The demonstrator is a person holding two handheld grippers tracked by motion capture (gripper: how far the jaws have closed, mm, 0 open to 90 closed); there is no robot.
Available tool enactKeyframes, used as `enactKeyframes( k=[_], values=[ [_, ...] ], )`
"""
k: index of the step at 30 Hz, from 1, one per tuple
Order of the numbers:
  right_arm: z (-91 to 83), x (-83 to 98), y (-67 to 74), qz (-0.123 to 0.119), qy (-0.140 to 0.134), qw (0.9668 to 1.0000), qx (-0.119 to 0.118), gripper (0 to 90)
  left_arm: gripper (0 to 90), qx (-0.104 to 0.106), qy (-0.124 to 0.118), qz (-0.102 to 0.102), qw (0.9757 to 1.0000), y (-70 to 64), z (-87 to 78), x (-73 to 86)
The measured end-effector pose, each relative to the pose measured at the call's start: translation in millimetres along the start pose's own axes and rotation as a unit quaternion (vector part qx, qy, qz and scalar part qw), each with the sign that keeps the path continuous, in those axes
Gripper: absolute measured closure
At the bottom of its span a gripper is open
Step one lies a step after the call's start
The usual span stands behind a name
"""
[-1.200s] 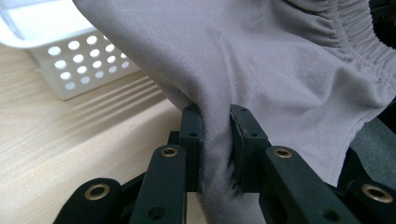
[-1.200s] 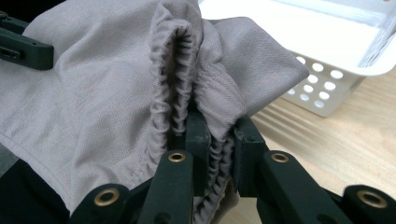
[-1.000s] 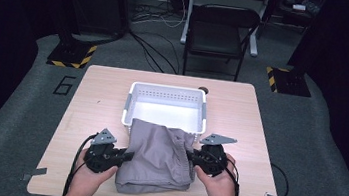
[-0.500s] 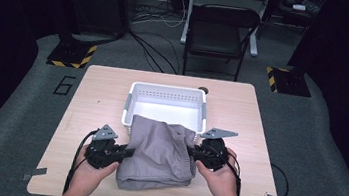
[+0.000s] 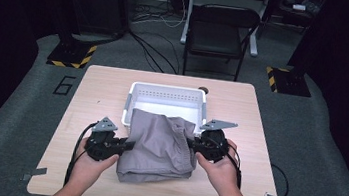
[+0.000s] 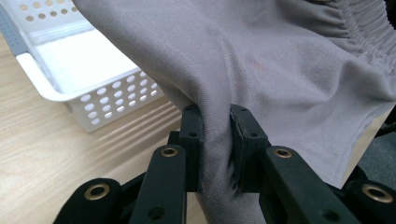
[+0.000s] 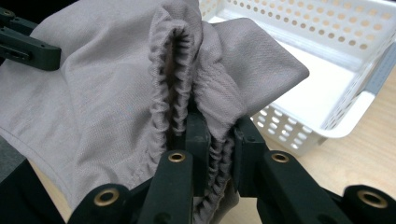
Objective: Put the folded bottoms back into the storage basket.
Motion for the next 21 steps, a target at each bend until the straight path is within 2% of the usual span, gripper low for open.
enactKeyframes(
  k=[3, 10, 12, 21],
  values=[
    [0.0, -6.8, -1.9, -0.002, 0.000, 1.0000, 0.000, 79.1, 76.4, 0.000, 0.002, 0.003, 1.0000, 3.8, -1.2, -5.9],
    [-0.4, -19.7, -6.8, 0.004, 0.001, 1.0000, 0.000, 79.1, 76.4, 0.001, 0.003, -0.006, 1.0000, 9.7, -1.7, -19.6],
    [-0.6, -23.3, -9.1, 0.002, 0.004, 1.0000, 0.001, 79.1, 76.4, -0.002, 0.001, 0.001, 1.0000, 12.4, -1.3, -24.8],
    [4.7, -39.2, -21.7, 0.001, 0.011, 0.9999, 0.013, 79.1, 76.4, -0.011, 0.005, 0.005, 0.9999, 20.5, 4.9, -46.5]
  ],
)
Point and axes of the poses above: each handheld gripper's, and its own axes: z roughly forward along the jaws, x roughly out of its underside, y roughly to its left, the point moved 4 cm from there along z, roughly forward along the jaws, and after that the axes turned 2 degrees about -x, right-handed, at the moved point
